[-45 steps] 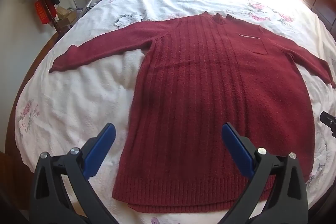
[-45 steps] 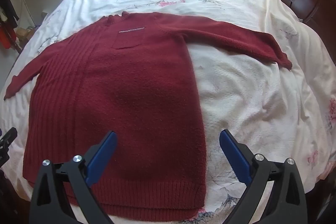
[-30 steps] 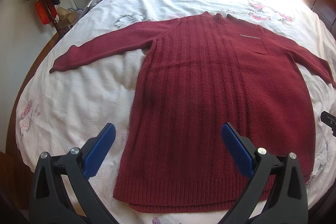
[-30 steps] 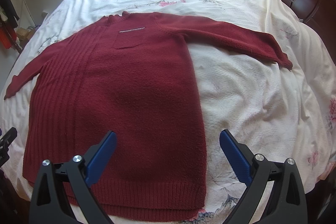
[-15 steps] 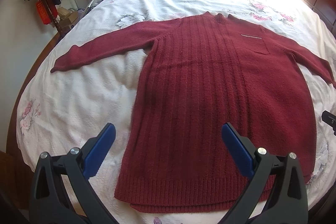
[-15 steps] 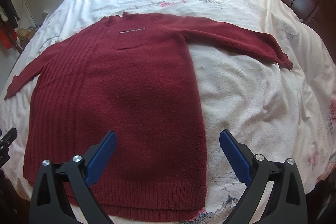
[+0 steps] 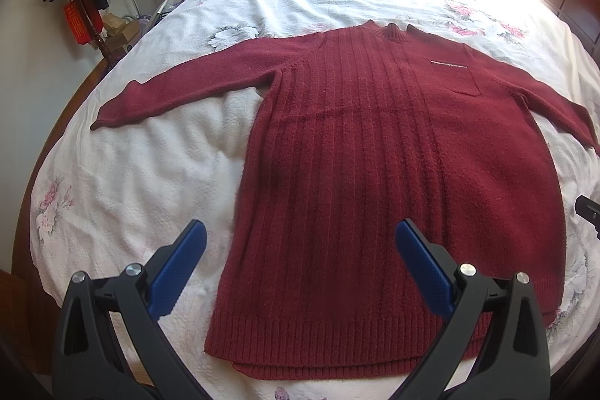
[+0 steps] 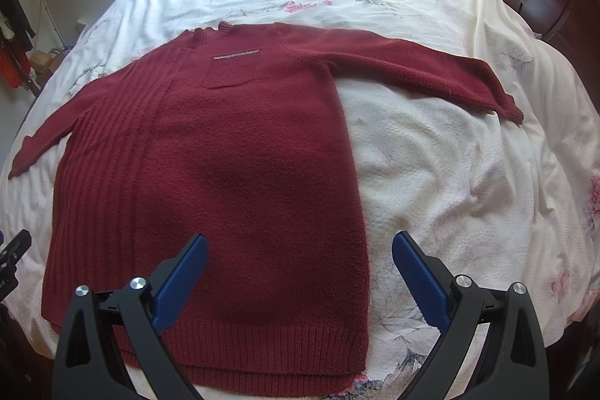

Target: Fold small clothes

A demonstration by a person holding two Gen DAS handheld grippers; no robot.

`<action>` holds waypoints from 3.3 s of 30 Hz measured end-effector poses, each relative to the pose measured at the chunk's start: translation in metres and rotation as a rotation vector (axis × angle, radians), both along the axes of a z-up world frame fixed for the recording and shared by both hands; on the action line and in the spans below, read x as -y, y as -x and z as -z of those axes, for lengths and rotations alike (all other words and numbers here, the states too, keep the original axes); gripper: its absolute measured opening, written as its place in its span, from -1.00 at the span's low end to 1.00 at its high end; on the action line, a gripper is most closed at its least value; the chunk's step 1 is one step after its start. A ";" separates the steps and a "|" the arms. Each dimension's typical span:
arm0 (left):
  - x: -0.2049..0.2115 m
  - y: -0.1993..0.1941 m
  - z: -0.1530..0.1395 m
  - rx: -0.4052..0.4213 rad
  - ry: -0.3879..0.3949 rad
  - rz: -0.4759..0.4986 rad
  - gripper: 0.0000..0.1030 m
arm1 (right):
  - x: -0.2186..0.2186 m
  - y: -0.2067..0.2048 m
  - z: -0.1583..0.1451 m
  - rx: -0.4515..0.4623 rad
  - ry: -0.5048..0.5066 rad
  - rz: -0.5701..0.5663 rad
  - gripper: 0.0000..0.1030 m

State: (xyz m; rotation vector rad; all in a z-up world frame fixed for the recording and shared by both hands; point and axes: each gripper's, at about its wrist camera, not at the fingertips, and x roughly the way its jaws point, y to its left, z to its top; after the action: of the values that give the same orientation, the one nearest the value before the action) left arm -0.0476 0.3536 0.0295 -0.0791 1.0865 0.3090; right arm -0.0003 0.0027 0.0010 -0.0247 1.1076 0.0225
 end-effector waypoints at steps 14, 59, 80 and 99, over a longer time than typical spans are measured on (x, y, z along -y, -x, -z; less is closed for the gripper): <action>0.004 -0.011 0.006 0.012 0.016 0.021 0.94 | 0.019 -0.011 0.003 0.006 0.002 0.009 0.92; 0.097 -0.270 0.039 0.089 0.025 0.115 0.94 | 0.319 -0.235 0.016 0.035 -0.265 0.263 -0.61; 0.088 -0.269 0.045 0.052 0.078 0.143 0.94 | 0.058 -0.277 0.068 -0.094 -0.408 -0.130 -0.56; 0.197 -0.312 0.117 -0.160 0.339 0.207 0.92 | 0.157 -0.200 0.054 -0.064 -0.556 -0.088 -0.23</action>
State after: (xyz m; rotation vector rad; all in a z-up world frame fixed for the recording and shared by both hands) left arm 0.2641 0.1568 -0.0877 -0.2454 1.2872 -0.0587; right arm 0.1997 -0.1539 -0.0532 0.4278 1.1321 0.4113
